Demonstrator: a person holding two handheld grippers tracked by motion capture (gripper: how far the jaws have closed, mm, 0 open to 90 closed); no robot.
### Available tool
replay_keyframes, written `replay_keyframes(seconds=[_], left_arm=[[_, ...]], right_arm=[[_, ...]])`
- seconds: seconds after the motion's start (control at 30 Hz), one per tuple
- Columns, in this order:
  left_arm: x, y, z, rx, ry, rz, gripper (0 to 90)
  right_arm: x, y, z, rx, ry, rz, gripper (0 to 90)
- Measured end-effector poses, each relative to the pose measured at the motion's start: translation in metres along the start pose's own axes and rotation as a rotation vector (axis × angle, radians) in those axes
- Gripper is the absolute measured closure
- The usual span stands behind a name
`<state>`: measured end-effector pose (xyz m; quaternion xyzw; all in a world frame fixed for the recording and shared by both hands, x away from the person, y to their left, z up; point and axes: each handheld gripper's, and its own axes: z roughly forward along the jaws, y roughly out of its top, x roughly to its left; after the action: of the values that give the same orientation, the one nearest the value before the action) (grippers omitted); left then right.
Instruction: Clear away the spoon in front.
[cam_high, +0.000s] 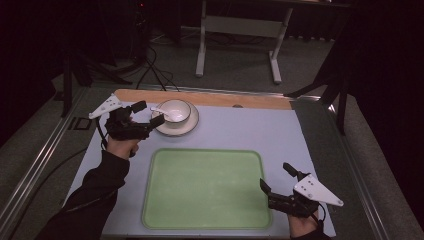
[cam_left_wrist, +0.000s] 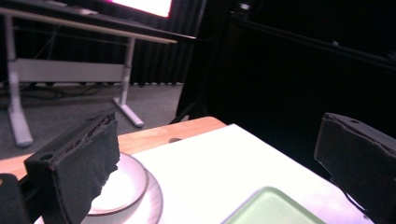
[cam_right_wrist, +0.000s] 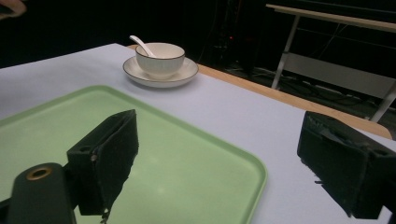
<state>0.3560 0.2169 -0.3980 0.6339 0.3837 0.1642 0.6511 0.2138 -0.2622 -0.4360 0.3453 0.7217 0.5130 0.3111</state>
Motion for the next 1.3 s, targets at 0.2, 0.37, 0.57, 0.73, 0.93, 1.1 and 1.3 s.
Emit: replay_keyframes(seconds=[0.2, 0.37, 0.57, 0.73, 0.93, 1.1, 1.3], left_arm=[[0.022, -0.007, 0.011, 0.007, 0.036, -0.099, 2.1], [0.041, -0.018, 0.021, 0.021, 0.058, -0.18, 2.7], [0.059, -0.036, 0.029, -0.007, 0.085, -0.265, 6.0], [0.072, -0.048, 0.035, -0.009, 0.11, -0.315, 9.4], [0.087, -0.057, 0.043, 0.009, 0.175, -0.377, 12.3], [0.099, -0.065, 0.051, 0.033, 0.219, -0.448, 17.0], [0.107, -0.07, 0.06, 0.039, 0.266, -0.518, 25.9]], right_arm=[[0.0, -0.001, 0.001, 0.005, 0.007, 0.001, 12.4], [0.001, 0.0, 0.001, 0.005, 0.01, -0.003, 12.4], [0.0, -0.001, 0.001, 0.003, 0.01, 0.0, 12.4], [0.0, -0.001, 0.001, 0.004, 0.013, -0.002, 12.4], [0.0, -0.001, 0.001, 0.008, 0.016, -0.001, 12.4], [0.0, -0.002, 0.002, 0.014, 0.02, -0.001, 12.4], [0.001, -0.002, 0.002, 0.017, 0.021, 0.001, 12.5]])
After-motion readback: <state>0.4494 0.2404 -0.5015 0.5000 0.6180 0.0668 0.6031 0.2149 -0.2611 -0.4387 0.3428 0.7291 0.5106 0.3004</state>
